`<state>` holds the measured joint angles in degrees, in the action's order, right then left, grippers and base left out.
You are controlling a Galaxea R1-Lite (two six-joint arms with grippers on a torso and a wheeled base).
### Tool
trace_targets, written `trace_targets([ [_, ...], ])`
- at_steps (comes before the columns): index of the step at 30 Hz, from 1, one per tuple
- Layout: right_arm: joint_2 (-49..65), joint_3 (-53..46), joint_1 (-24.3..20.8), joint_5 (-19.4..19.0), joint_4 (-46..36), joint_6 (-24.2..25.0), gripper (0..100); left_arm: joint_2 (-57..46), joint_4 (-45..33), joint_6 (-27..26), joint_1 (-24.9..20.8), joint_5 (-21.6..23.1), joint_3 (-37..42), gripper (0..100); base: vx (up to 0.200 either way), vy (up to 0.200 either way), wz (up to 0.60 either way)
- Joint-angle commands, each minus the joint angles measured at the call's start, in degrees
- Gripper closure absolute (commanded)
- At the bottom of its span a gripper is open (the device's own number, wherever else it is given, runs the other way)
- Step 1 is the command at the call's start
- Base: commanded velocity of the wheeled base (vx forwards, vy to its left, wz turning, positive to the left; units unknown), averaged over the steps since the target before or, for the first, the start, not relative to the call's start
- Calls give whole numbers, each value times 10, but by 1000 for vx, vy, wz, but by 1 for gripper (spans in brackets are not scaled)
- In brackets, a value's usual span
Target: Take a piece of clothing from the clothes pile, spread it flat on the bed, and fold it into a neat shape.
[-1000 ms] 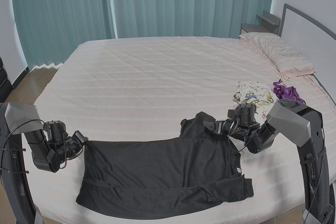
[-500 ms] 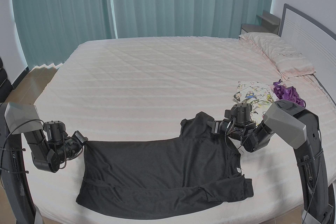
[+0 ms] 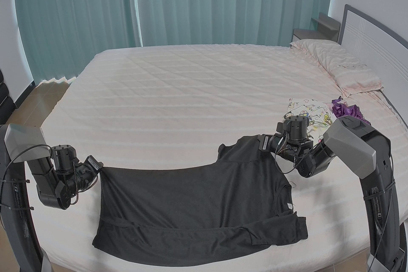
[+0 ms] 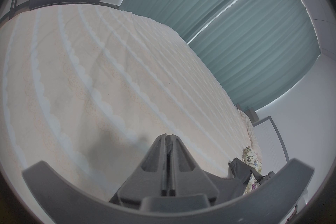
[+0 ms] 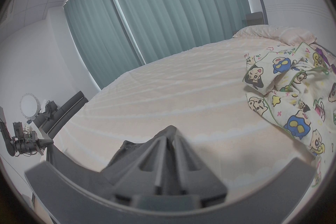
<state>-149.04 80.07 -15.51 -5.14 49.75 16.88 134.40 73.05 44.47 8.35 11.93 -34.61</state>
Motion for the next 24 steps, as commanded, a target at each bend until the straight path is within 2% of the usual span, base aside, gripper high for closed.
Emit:
trace_targets([
  [1, 0, 0, 1, 1, -1, 0, 0, 3, 0, 0, 1, 0, 0, 100, 0, 0, 0],
  [5, 0, -8, 1, 0, -4, 1, 0, 3, 0, 0, 1, 1, 0, 100, 0, 0, 0],
  [11, 3, -24, 8, -29, -27, 2, 0, 7, 0, 0, 1, 1, 0, 100, 0, 0, 0],
  [14, 8, -38, 12, -51, -30, 0, 0, 6, 0, 1, 1, 1, 1, 100, 0, 0, 0],
  [15, 11, -48, 18, -73, -34, -4, 0, 6, 0, 2, 1, 2, 1, 100, 0, 0, 0],
  [18, 15, -64, 26, -99, -37, -11, 0, 7, 1, 2, 1, 3, 1, 100, 0, 0, 0],
  [20, 18, -79, 34, -118, -38, -29, 0, 7, 0, 2, 1, 3, 1, 100, 0, 0, 0],
  [24, 12, -82, 40, -129, -50, -65, 0, 7, 0, 2, 1, 3, 2, 100, 0, 0, 0],
])
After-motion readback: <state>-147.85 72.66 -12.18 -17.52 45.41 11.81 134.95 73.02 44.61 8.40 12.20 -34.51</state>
